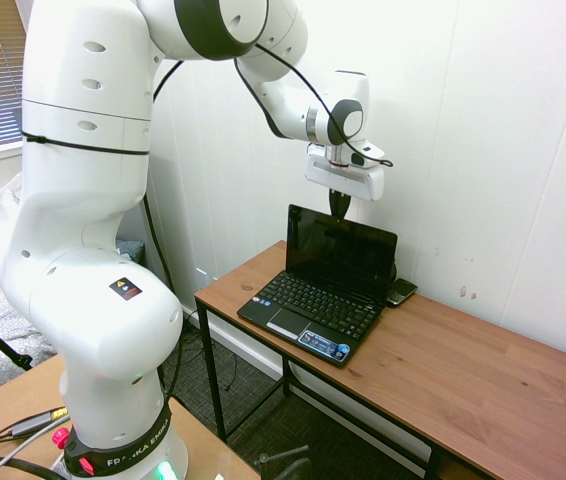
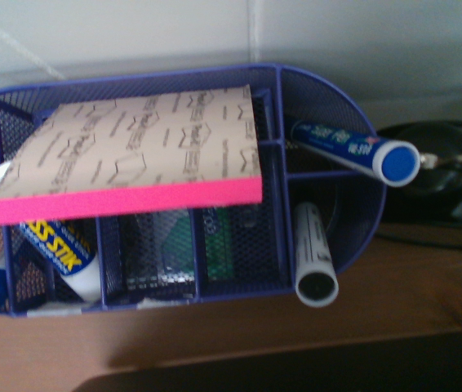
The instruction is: Close the laptop lid
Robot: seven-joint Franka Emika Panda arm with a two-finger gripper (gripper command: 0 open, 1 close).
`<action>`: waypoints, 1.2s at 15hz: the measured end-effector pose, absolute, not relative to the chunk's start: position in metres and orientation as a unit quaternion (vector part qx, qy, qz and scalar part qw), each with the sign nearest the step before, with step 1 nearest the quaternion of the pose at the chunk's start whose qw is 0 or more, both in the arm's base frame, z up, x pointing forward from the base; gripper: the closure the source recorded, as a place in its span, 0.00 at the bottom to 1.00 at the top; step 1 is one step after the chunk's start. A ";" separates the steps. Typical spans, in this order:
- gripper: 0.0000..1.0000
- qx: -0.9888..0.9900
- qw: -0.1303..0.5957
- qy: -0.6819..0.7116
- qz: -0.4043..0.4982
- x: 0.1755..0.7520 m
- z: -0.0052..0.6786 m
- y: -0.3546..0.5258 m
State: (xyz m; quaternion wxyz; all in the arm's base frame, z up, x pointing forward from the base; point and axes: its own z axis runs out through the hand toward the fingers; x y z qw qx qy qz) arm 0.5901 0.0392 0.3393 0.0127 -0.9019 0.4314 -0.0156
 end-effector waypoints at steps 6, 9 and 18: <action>1.00 -0.897 0.007 0.442 0.004 0.530 0.325 0.031; 1.00 -0.892 0.006 0.451 0.016 0.506 0.299 0.026; 1.00 -0.877 0.020 0.476 0.062 0.450 0.235 0.014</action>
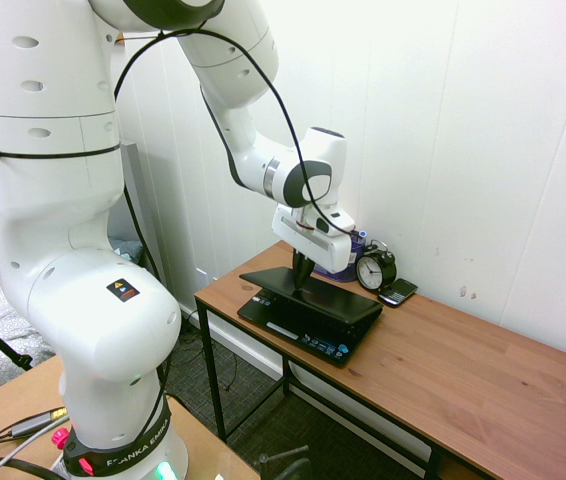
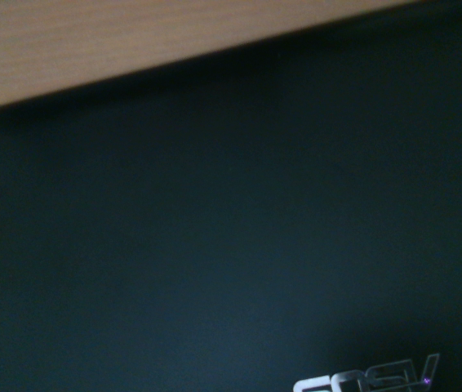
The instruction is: Close the laptop lid
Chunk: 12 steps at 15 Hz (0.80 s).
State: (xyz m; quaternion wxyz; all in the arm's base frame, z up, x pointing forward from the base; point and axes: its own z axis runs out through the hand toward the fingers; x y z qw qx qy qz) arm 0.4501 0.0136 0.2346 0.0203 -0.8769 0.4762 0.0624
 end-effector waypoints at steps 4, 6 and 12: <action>1.00 -0.872 0.028 0.481 0.084 0.438 0.210 0.009; 1.00 -0.871 0.028 0.483 0.091 0.436 0.196 0.007; 1.00 -0.867 0.039 0.489 0.087 0.435 0.185 0.000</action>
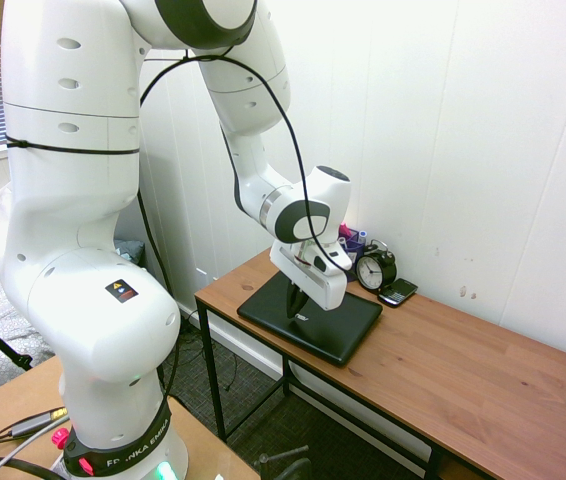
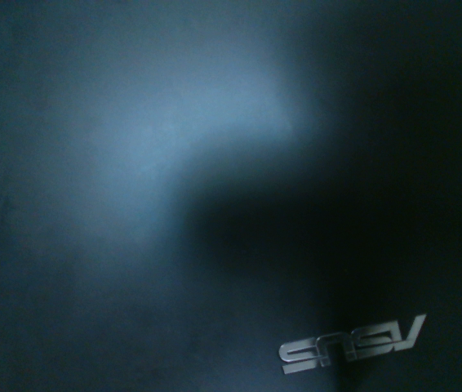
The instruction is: Close the laptop lid
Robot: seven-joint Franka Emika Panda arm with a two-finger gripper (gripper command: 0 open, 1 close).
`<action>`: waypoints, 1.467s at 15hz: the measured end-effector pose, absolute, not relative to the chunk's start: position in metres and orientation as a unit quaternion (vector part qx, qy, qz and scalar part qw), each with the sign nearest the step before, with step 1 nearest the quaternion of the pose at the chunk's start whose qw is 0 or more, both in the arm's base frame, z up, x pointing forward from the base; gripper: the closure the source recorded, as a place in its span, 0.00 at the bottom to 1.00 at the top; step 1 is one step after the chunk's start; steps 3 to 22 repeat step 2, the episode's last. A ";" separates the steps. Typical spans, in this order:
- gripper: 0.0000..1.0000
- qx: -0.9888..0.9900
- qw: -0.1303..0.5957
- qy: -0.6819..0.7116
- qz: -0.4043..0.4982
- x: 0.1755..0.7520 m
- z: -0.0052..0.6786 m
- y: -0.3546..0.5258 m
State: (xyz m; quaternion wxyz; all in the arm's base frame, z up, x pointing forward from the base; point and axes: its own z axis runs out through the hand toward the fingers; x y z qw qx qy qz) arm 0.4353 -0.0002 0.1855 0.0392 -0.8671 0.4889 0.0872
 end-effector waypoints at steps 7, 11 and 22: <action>1.00 -0.867 0.043 0.491 0.079 0.434 0.195 -0.003; 1.00 -0.867 0.043 0.491 0.079 0.434 0.195 -0.003; 1.00 -0.867 0.043 0.491 0.079 0.434 0.195 -0.003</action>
